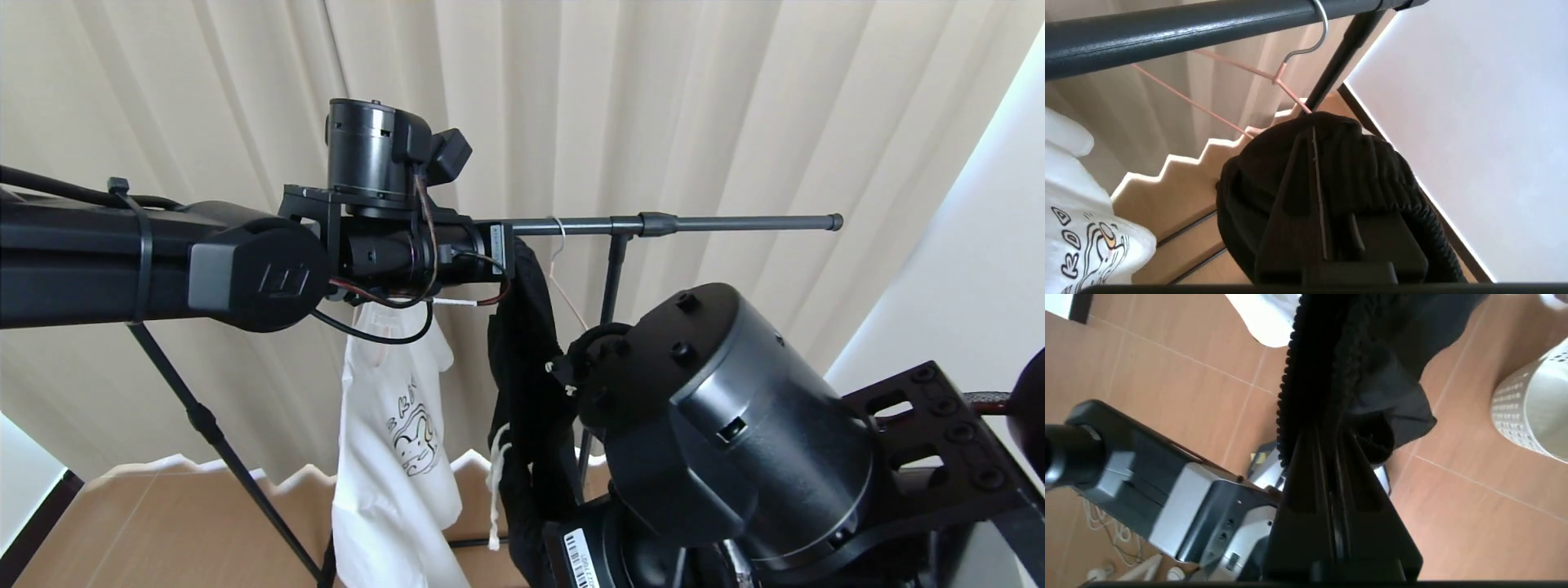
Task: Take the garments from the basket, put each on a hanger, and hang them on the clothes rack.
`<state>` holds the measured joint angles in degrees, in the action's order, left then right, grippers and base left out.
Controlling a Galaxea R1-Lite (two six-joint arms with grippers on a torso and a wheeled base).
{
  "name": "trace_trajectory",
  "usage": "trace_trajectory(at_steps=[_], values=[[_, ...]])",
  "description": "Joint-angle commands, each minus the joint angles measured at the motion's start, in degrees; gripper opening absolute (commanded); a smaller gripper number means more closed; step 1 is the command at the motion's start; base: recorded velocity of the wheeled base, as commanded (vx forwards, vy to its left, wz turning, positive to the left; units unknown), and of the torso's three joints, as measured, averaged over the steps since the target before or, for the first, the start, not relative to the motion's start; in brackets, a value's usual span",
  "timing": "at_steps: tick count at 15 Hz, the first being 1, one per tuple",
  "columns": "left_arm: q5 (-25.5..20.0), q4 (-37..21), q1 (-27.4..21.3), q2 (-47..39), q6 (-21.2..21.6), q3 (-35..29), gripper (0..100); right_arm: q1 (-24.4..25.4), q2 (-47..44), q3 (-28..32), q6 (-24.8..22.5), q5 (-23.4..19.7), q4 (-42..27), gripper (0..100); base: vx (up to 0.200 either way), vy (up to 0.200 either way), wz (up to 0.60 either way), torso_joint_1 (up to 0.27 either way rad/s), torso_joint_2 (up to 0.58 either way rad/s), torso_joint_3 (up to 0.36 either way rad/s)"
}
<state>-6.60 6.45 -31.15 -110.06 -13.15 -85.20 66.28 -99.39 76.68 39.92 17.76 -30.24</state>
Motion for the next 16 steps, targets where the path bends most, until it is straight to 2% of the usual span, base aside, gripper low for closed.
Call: trace_trajectory(at_steps=[1,3,6,7,8,9,10,11,13,14,16], values=[[0.0,-0.21,0.12,0.11,-0.12,0.21,0,-0.45,-0.98,0.31,0.59,0.17,-0.17,0,0.0,0.0,0.0,0.0,0.0,0.0],[0.18,-0.74,0.12,0.37,-0.12,0.47,0,-2.3,0.16,-0.83,0.94,0.7,-0.6,0,0.0,0.0,0.0,0.0,0.0,0.0],[0.62,-7.42,0.21,3.27,-0.12,0.3,0,-5.99,3.94,-3.73,0.51,3.6,-0.78,0,0.0,0.0,0.0,0.0,0.0,0.0],[0.71,-12.51,0.21,6.08,0.23,0.47,0,-9.59,4.64,-3.99,-0.02,5.53,-0.78,0,0.0,0.0,0.0,0.0,0.0,0.0],[0.71,-12.51,0.21,6.08,0.23,0.47,0,-9.59,4.64,-3.99,-0.02,5.53,-0.78,0,0.0,0.0,0.0,0.0,0.0,0.0],[0.88,-19.28,0.3,9.42,1.11,0.47,0,-13.63,4.56,-3.38,-1.34,5.62,-0.08,0,0.0,0.0,0.0,0.0,0.0,0.0],[2.55,-24.2,0.21,11.97,1.99,0.74,0,-16.27,4.03,-1.36,-2.83,5.62,1.07,0,0.0,0.0,0.0,0.0,0.0,0.0],[3.78,-25.61,-0.05,13.03,2.17,1.7,0,-17.76,3.76,0.05,-3.71,5.71,1.42,0,0.0,0.0,0.0,0.0,0.0,0.0],[5.63,-25.87,-0.32,15.13,3.75,5.48,0,-20.84,2.97,3.57,-5.12,5.71,1.59,0,0.0,0.0,0.0,0.0,0.0,0.0],[7.03,-25.87,-0.58,16.8,6.12,8.74,0,-22.42,1.57,6.64,-5.56,5.71,1.5,0,0.0,0.0,0.0,0.0,0.0,0.0],[8.62,-25.96,-2.6,19.18,6.83,13.74,0,-23.48,-1.07,10.25,-5.56,5.62,1.59,0,0.0,0.0,0.0,0.0,0.0,0.0]])
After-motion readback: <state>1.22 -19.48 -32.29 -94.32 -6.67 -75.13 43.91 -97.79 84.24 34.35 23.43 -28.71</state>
